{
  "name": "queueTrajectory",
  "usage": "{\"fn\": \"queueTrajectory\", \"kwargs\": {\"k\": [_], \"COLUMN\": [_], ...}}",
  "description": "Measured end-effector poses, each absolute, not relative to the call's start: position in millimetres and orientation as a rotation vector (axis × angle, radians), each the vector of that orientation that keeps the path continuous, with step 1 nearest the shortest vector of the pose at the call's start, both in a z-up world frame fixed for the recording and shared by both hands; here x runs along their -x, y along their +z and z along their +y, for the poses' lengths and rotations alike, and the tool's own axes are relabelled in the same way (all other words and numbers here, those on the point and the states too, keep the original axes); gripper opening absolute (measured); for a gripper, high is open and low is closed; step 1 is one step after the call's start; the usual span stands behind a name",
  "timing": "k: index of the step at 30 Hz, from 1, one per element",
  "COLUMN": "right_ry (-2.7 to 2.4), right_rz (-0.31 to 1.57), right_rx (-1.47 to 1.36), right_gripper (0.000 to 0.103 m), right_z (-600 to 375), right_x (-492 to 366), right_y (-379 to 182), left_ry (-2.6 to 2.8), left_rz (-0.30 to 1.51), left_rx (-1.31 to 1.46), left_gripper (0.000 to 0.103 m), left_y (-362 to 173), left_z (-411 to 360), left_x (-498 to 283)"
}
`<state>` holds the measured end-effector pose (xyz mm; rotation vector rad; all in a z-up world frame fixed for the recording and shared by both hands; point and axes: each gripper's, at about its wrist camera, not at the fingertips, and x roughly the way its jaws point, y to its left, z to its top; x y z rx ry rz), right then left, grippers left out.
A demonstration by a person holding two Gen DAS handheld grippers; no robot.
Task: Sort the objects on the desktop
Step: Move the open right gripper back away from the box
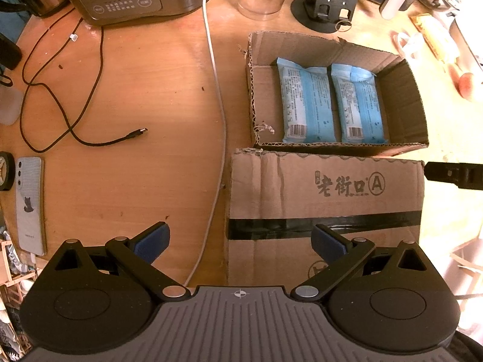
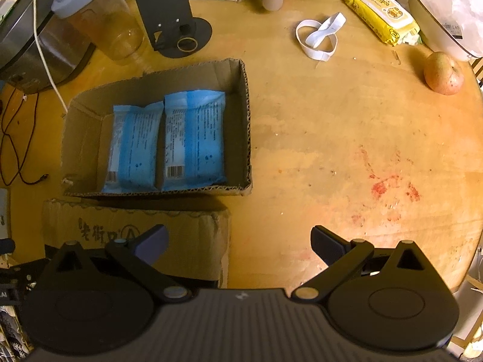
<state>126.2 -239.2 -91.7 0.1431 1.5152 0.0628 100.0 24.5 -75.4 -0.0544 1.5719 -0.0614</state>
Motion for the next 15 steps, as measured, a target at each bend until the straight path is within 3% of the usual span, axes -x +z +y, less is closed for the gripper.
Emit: {"fn": "queueTrajectory", "kwargs": {"k": [15], "right_ry": [0.068], "right_rz": [1.525], "right_rx": [-0.148], "right_gripper": [0.103], "right_z": [-233.9], "right_x": [-111.6], "right_y": [-90.7], "left_ry": [-0.061], "left_rz": [1.570], "left_rx": [0.054], "left_gripper": [0.103], "left_y": [-75.1], "left_z": [25.2], "left_x": [-97.8]}}
